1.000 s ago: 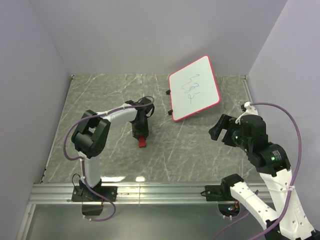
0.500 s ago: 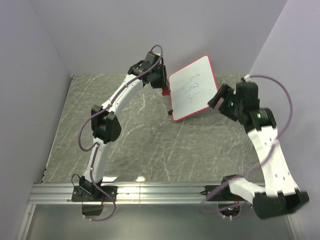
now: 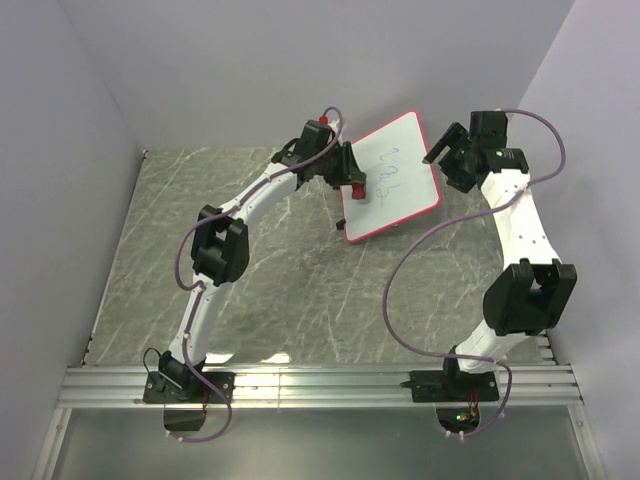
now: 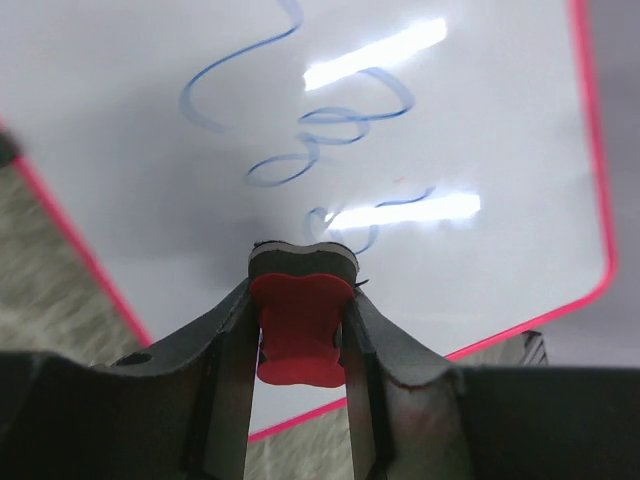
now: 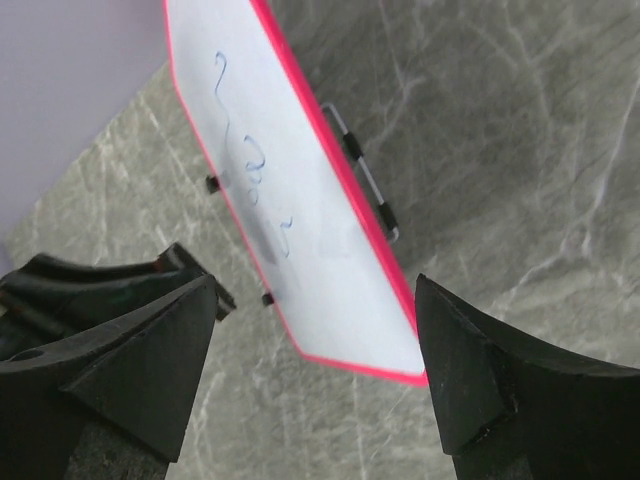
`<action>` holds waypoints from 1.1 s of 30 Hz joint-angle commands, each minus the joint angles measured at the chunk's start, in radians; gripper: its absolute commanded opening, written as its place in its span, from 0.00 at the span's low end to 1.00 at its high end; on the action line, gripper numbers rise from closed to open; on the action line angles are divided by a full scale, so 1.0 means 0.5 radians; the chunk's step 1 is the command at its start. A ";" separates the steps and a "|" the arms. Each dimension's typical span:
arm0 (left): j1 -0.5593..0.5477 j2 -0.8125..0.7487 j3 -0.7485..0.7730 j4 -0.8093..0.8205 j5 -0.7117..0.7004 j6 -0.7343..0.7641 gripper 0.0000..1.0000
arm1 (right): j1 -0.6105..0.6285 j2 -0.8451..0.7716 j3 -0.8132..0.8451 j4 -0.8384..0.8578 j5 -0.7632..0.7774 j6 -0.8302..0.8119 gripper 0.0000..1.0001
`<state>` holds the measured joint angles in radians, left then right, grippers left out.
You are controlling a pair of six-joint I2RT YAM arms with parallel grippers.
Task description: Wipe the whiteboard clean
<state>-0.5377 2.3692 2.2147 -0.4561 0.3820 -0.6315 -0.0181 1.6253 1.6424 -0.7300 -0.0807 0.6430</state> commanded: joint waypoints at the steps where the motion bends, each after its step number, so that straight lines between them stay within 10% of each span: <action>1: -0.020 -0.063 0.022 0.439 0.184 -0.090 0.00 | -0.010 0.050 0.154 -0.034 0.124 -0.138 0.86; 12: -0.026 -0.004 0.016 0.480 0.242 -0.093 0.00 | -0.010 0.182 -0.048 0.095 0.054 -0.209 0.79; 23: -0.023 0.069 0.075 0.403 0.236 -0.035 0.00 | 0.027 0.063 -0.342 0.131 -0.204 -0.267 0.07; 33: -0.078 0.075 0.111 0.338 0.184 0.066 0.00 | 0.207 -0.351 -0.846 0.119 -0.268 -0.298 0.00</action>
<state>-0.5594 2.4069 2.2276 -0.2935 0.4736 -0.6369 0.0246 1.5028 1.2831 -0.5079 -0.2592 0.5789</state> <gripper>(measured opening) 0.394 0.047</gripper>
